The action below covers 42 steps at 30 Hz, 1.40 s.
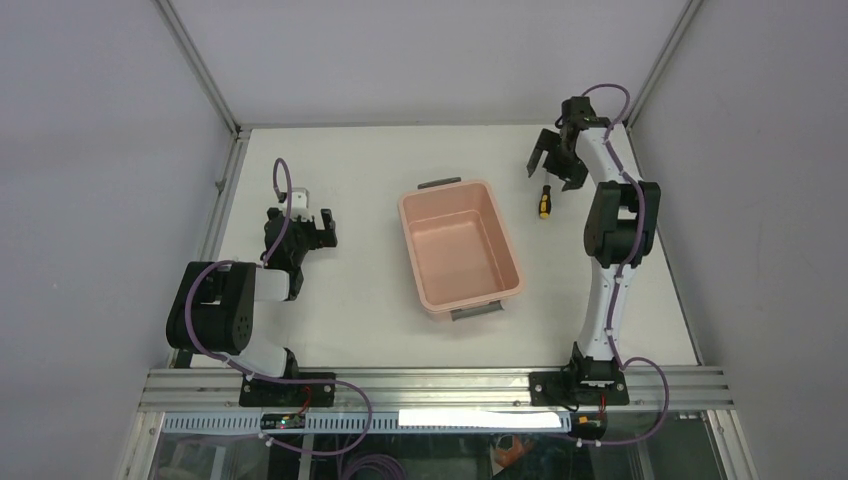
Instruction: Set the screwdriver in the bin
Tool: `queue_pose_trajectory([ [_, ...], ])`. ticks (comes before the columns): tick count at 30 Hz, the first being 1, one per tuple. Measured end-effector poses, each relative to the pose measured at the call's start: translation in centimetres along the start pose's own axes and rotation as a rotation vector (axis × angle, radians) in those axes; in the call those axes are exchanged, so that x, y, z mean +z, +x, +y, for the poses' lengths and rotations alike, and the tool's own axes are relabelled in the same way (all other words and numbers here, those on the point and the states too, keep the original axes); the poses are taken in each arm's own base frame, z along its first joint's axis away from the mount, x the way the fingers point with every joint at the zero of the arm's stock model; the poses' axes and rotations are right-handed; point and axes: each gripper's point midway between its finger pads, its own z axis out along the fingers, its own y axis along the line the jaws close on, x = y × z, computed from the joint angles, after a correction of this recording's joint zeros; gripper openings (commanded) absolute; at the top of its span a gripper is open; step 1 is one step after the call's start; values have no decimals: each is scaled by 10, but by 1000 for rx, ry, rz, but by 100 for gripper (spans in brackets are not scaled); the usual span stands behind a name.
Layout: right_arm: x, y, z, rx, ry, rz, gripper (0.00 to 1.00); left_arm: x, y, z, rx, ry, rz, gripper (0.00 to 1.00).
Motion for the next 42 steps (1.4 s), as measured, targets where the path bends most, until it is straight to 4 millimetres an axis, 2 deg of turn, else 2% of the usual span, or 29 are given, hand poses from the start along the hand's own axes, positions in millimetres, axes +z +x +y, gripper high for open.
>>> queue_pose_trajectory([
  [3,22,18,-11,-1,54,80,85,0,0,0,0,0,0,99],
  [8,40,44,-27,-7,117,169,52,0,0,0,0,0,0,99],
  [10,43,52,-30,-9,127,189,34,0,0,0,0,0,0,99],
  [12,43,55,-32,-14,134,198,10,0,0,0,0,0,0,99],
  [13,44,55,-33,-16,134,197,1,0,0,0,0,0,0,99],
  [20,40,53,-32,-44,124,196,0,0,0,0,0,0,0,99],
  [23,30,55,-33,-64,127,206,0,0,0,0,0,0,0,99],
  [27,-9,47,-27,-90,104,178,0,0,0,0,0,0,0,99],
  [32,-98,28,-6,-130,43,42,0,0,0,0,0,0,0,99],
  [35,-159,27,21,-188,-24,-62,0,0,0,0,0,0,0,99],
  [38,-201,40,55,-267,-99,-128,0,0,0,0,0,0,0,99],
  [39,-216,52,73,-311,-138,-143,0,0,0,0,0,0,0,99],
  [42,-237,80,109,-403,-222,-148,0,0,0,0,0,0,0,99],
])
